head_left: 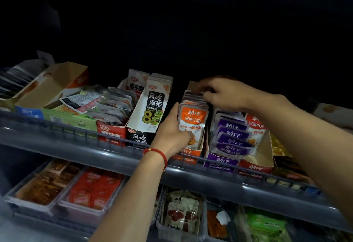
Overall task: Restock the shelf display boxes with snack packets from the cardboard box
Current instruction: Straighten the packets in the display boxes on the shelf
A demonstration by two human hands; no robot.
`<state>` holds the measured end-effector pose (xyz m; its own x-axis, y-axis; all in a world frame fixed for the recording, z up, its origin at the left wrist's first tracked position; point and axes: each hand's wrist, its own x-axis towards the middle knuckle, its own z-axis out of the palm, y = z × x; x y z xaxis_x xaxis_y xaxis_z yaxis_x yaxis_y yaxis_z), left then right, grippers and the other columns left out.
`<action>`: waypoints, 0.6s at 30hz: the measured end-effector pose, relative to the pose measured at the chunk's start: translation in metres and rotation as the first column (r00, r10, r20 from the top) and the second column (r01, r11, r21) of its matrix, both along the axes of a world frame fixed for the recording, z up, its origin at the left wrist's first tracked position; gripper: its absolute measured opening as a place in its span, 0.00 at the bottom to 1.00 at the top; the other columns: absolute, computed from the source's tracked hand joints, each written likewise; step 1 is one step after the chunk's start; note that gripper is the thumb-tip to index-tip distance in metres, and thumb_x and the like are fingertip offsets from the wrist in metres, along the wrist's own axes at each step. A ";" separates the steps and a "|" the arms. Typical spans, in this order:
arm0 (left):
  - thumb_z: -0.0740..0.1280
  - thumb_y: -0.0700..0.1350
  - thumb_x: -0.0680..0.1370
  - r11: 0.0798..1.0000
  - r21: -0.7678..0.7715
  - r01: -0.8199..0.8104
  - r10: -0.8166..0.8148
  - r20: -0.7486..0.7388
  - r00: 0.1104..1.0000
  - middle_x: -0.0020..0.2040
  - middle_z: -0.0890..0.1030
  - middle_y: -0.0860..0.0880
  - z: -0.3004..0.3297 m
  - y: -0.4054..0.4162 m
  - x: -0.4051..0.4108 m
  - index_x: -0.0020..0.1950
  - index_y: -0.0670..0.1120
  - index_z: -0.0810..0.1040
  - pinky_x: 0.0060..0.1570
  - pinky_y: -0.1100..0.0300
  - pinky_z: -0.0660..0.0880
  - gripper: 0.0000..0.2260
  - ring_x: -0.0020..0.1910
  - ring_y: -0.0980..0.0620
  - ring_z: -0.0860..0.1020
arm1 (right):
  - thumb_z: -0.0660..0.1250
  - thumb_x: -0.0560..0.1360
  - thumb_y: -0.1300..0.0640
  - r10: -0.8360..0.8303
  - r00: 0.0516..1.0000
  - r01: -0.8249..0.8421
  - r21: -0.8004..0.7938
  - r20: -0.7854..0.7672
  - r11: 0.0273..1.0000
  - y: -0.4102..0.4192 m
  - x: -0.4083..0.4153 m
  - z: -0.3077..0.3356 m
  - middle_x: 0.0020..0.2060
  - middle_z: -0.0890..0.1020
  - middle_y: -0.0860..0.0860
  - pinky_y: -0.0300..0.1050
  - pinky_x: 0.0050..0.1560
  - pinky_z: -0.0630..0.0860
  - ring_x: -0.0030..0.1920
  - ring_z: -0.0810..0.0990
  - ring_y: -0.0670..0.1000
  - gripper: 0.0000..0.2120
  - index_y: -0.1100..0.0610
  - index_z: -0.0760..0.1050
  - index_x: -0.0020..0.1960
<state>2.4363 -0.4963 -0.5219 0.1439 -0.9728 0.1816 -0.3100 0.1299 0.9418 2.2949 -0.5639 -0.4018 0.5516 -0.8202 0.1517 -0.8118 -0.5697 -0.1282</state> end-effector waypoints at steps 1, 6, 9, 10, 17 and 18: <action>0.73 0.35 0.74 1.000 0.004 0.003 -0.003 -0.010 1.000 0.54 0.81 0.54 0.001 0.000 -0.001 0.74 0.57 0.64 0.57 0.54 0.78 0.35 0.52 0.57 0.80 | 0.64 0.81 0.50 0.028 0.999 -0.029 -0.024 -0.034 0.999 0.005 -0.002 0.000 0.63 0.79 0.48 0.42 0.54 0.75 0.58 0.78 0.48 0.18 0.49 0.72 0.71; 0.77 0.41 0.73 1.000 -0.005 0.010 -0.010 -0.046 0.999 0.59 0.80 0.53 -0.003 -0.003 -0.004 0.81 0.58 0.53 0.63 0.51 0.77 0.45 0.56 0.54 0.80 | 0.73 0.75 0.46 0.072 0.983 -0.093 -0.123 -0.167 0.988 0.016 -0.009 -0.004 0.51 0.76 0.41 0.37 0.44 0.72 0.49 0.76 0.43 0.19 0.48 0.75 0.63; 0.77 0.42 0.73 0.999 -0.048 0.020 -0.022 -0.040 0.999 0.58 0.80 0.54 -0.003 -0.002 -0.004 0.79 0.56 0.57 0.59 0.58 0.77 0.42 0.55 0.56 0.80 | 0.74 0.75 0.48 0.094 0.984 -0.114 -0.130 -0.150 0.985 0.016 -0.007 -0.005 0.43 0.75 0.42 0.41 0.42 0.75 0.42 0.75 0.41 0.13 0.48 0.76 0.56; 0.77 0.42 0.73 0.998 -0.059 0.025 -0.027 -0.037 0.999 0.57 0.80 0.54 -0.003 -0.001 -0.003 0.78 0.56 0.59 0.56 0.61 0.77 0.40 0.55 0.57 0.80 | 0.74 0.75 0.49 0.101 0.986 -0.118 -0.129 -0.136 0.985 0.015 -0.006 -0.006 0.43 0.76 0.43 0.43 0.44 0.77 0.43 0.75 0.42 0.11 0.48 0.76 0.55; 0.76 0.37 0.73 0.998 -0.065 0.008 -0.010 -0.023 1.000 0.54 0.80 0.53 -0.002 0.000 -0.001 0.69 0.59 0.67 0.50 0.61 0.80 0.32 0.52 0.55 0.81 | 0.72 0.76 0.51 0.124 0.989 -0.133 -0.132 -0.078 0.982 0.014 0.000 -0.012 0.44 0.77 0.44 0.45 0.47 0.80 0.45 0.78 0.43 0.06 0.46 0.75 0.48; 0.76 0.36 0.72 0.999 -0.054 0.006 -0.007 -0.020 1.000 0.54 0.80 0.53 -0.002 0.000 -0.001 0.70 0.60 0.66 0.51 0.60 0.80 0.33 0.52 0.55 0.81 | 0.72 0.76 0.50 0.118 0.990 -0.127 -0.132 -0.078 0.983 0.014 0.000 -0.013 0.44 0.77 0.44 0.45 0.47 0.79 0.46 0.78 0.44 0.06 0.47 0.75 0.49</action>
<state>2.4349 -0.4962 -0.5238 0.1417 -0.9625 0.2312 -0.2895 0.1831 0.9395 2.2949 -0.5503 -0.4144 0.6599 -0.7200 0.2149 -0.7390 -0.6736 0.0120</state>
